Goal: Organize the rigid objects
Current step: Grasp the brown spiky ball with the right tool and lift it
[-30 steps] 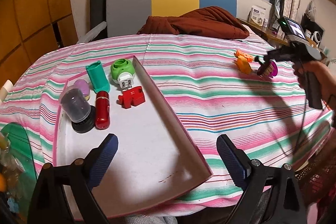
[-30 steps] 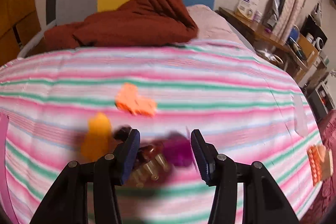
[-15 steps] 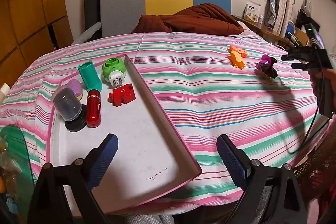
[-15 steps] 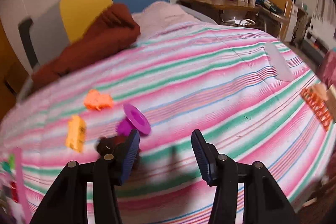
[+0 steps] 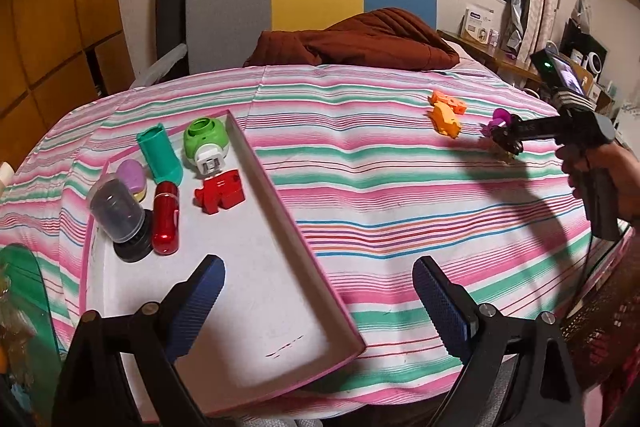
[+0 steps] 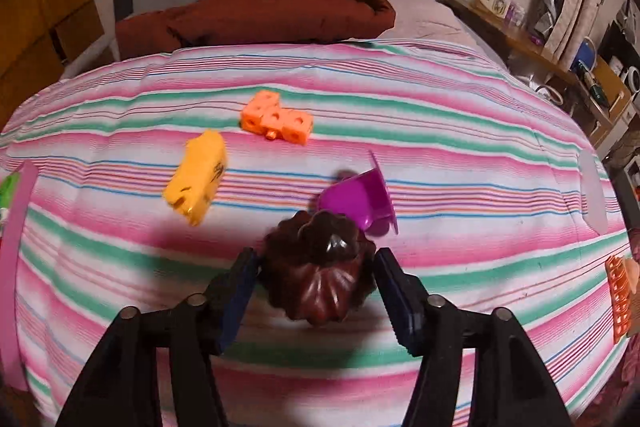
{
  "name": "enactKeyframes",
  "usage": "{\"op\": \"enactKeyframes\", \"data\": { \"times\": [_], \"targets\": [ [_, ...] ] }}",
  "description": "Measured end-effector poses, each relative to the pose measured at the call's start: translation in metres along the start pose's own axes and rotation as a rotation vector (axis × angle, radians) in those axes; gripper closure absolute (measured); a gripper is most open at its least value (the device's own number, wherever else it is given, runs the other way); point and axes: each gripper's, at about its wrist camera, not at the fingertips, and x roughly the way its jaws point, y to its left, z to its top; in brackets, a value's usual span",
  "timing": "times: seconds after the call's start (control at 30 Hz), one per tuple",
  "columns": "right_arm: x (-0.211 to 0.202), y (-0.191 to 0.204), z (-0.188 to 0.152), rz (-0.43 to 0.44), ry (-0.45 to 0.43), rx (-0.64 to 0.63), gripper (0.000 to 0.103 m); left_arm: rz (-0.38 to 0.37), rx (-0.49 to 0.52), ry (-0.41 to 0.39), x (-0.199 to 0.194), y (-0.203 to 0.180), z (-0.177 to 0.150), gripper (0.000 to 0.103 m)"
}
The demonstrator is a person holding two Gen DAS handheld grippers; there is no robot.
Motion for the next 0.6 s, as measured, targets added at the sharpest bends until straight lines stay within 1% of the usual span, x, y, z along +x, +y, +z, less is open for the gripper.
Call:
{"op": "enactKeyframes", "data": {
  "times": [0.2,0.37,0.47,0.53,0.6],
  "targets": [
    [0.004,-0.006,0.006,-0.001,0.011,0.026,0.038,-0.003,0.042,-0.004,0.003,-0.012,0.003,0.007],
    [-0.001,-0.011,0.001,-0.001,0.024,0.051,0.036,-0.023,0.036,0.005,0.010,-0.018,0.010,0.007],
    [0.006,-0.013,0.000,0.004,0.069,0.065,0.035,-0.037,0.032,0.006,0.014,-0.024,0.017,0.007],
    [0.010,-0.018,-0.003,0.018,0.106,0.091,0.035,-0.053,0.032,-0.001,0.016,-0.030,0.024,0.007],
    [0.007,-0.025,-0.005,0.065,0.102,0.135,0.037,-0.061,0.038,-0.005,0.019,-0.036,0.030,0.007]
  ]
}}
